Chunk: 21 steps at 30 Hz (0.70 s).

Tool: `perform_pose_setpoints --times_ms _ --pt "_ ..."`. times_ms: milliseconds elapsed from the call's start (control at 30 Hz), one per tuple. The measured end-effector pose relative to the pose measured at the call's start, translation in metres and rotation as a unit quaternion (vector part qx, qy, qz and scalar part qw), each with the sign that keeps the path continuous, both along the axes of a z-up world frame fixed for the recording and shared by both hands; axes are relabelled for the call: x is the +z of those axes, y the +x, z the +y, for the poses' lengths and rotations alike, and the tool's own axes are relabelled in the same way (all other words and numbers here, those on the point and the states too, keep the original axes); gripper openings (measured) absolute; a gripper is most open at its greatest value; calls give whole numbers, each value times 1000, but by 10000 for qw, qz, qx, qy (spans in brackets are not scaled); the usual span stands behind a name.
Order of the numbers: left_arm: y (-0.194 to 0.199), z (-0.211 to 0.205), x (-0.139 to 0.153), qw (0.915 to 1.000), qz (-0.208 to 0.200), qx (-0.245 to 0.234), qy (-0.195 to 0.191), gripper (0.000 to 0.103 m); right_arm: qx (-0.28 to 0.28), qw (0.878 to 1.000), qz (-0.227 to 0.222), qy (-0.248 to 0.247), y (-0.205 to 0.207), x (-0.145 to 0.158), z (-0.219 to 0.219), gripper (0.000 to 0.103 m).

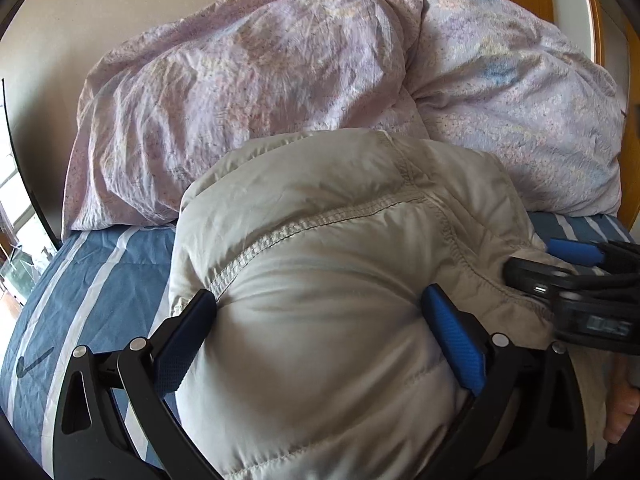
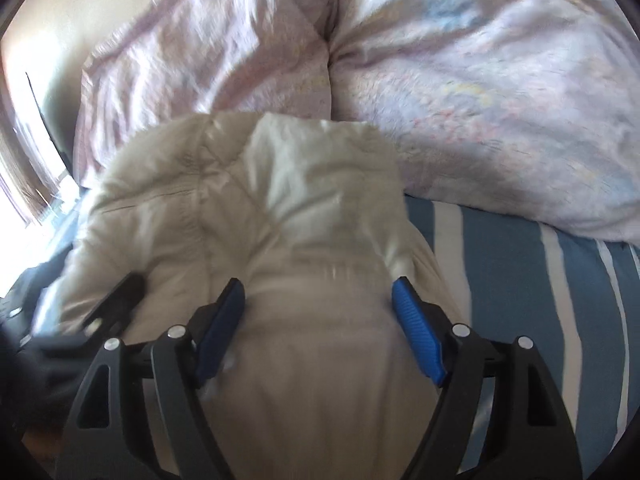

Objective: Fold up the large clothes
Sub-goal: 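Press both open grippers against the bundle sides to square it, then pull both open grippers back away from the folded jacket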

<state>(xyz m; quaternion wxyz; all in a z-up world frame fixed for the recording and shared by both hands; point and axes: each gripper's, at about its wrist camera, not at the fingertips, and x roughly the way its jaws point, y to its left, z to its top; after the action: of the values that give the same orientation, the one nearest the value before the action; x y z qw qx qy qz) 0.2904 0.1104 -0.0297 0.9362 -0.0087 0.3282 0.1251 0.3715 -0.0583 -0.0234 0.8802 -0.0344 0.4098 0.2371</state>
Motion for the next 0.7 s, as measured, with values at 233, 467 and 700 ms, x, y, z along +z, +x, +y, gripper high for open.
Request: perform_pose_setpoints --times_ms 233,467,700 --pt "-35 -7 17 9999 -65 -39 76 102 332 9992 -128 -192 -43 4 -19 76" --pt "-17 -5 1 9997 248 79 -21 102 218 9991 -34 -353 -27 -23 -13 89" --pt "-36 -4 13 9999 -17 121 -61 102 -20 10000 -32 41 -34 -12 -30 94"
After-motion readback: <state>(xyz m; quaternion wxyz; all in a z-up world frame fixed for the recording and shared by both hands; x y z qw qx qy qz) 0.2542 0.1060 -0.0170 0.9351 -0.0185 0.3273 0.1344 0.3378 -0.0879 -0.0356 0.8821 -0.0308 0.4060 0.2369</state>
